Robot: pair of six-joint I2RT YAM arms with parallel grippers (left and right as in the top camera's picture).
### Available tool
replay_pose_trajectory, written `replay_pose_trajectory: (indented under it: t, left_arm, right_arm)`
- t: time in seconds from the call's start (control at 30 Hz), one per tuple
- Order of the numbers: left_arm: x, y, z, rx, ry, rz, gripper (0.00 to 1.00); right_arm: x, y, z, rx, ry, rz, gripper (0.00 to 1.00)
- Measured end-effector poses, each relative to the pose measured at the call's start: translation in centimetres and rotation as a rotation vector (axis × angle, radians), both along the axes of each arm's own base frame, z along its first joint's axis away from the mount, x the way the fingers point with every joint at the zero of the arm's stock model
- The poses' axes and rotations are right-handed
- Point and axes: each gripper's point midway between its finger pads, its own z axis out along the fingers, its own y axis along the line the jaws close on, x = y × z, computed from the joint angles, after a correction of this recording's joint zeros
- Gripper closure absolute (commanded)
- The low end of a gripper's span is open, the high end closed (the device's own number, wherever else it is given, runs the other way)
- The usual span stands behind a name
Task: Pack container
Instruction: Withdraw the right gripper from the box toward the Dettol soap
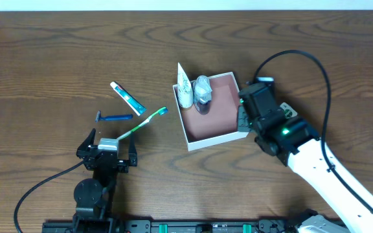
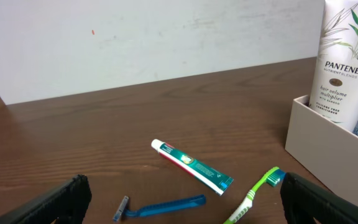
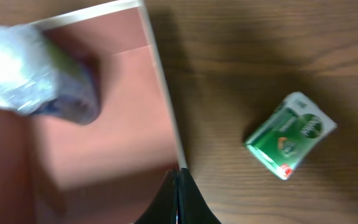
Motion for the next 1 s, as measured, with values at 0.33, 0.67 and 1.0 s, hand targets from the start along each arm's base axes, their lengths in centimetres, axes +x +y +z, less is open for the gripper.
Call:
replay_pose_trajectory:
  t: [0.33,0.67,1.0]
  left_arm:
    - [0.0,0.0,0.0,0.0,0.0,0.0,0.02]
    - [0.0,0.0,0.0,0.0,0.0,0.0,0.02]
    - [0.0,0.0,0.0,0.0,0.0,0.0,0.02]
  right_arm:
    - [0.3,-0.4,-1.0,0.003,0.036,-0.009,0.99]
    - [0.6,1.0,-4.9,-0.005,0.14,0.044,0.99]
    - [-0.9,1.1,-5.8,-0.007,0.217,0.074,0.99]
